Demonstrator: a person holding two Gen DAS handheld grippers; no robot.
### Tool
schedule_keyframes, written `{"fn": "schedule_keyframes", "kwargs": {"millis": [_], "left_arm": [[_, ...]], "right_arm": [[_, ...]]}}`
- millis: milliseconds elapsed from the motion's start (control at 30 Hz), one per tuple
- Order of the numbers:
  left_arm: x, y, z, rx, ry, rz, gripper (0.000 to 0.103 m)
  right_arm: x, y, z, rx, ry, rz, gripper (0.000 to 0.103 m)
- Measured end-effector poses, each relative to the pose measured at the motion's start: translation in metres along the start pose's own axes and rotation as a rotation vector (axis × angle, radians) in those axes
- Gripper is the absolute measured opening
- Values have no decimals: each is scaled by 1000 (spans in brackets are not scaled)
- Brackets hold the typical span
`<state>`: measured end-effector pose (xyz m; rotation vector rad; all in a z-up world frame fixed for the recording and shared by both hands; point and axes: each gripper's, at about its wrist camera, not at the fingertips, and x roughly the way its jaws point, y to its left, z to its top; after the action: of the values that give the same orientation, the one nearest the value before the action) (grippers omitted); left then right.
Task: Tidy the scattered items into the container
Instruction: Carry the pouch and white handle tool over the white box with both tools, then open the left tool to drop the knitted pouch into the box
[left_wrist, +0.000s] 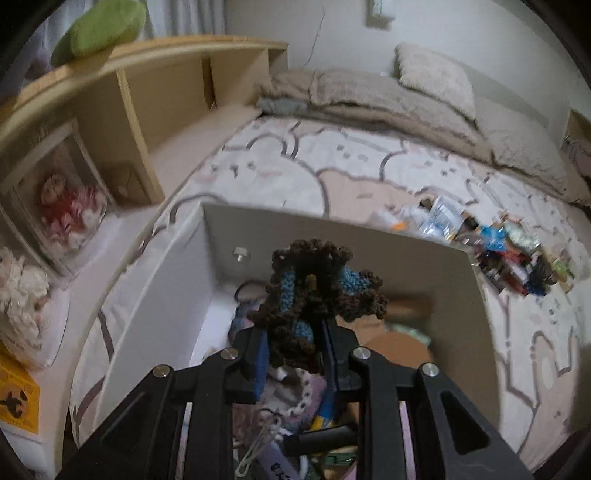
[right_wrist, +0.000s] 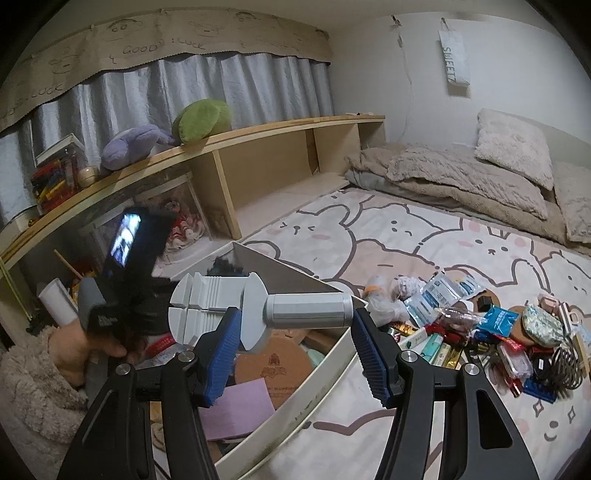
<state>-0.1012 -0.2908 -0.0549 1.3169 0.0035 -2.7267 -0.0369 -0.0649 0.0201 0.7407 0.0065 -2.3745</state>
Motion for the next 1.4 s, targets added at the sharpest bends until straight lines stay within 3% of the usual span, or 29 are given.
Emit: {"fn": "schedule_keyframes", "kwargs": {"millis": [100, 200, 333, 467, 567, 633, 700, 967, 1067, 1200, 1400], "left_arm": [[10, 9, -1, -40, 54, -5, 27], [18, 17, -1, -95, 106, -14, 41], [24, 22, -6, -127, 173, -56, 42], [16, 22, -8, -131, 180, -82, 57], [9, 20, -10, -119, 179, -85, 59], [3, 20, -10, -124, 165, -96, 66], [-3, 20, -10, -127, 144, -105, 82], [-37, 18, -2, -138, 78, -154, 88], [-52, 13, -2, -102, 38, -135, 89], [-67, 9, -8, -78, 14, -162, 100], [-91, 11, -25, -57, -45, -144, 103]], "right_arm": [[2, 0, -1, 0, 6, 1, 61], [2, 0, -3, -4, 13, 0, 61], [1, -2, -2, 0, 12, -2, 61], [1, -2, -2, 3, 13, 0, 61], [0, -2, -1, 2, 11, -1, 61], [0, -1, -1, 1, 11, 2, 61], [0, 0, -1, -2, 12, 3, 61], [-2, 0, 0, -4, 15, 5, 61], [-2, 0, 1, -5, 16, 5, 61], [-2, -1, 2, 5, 19, 24, 61], [-1, 4, 13, -6, 20, 30, 61]]}}
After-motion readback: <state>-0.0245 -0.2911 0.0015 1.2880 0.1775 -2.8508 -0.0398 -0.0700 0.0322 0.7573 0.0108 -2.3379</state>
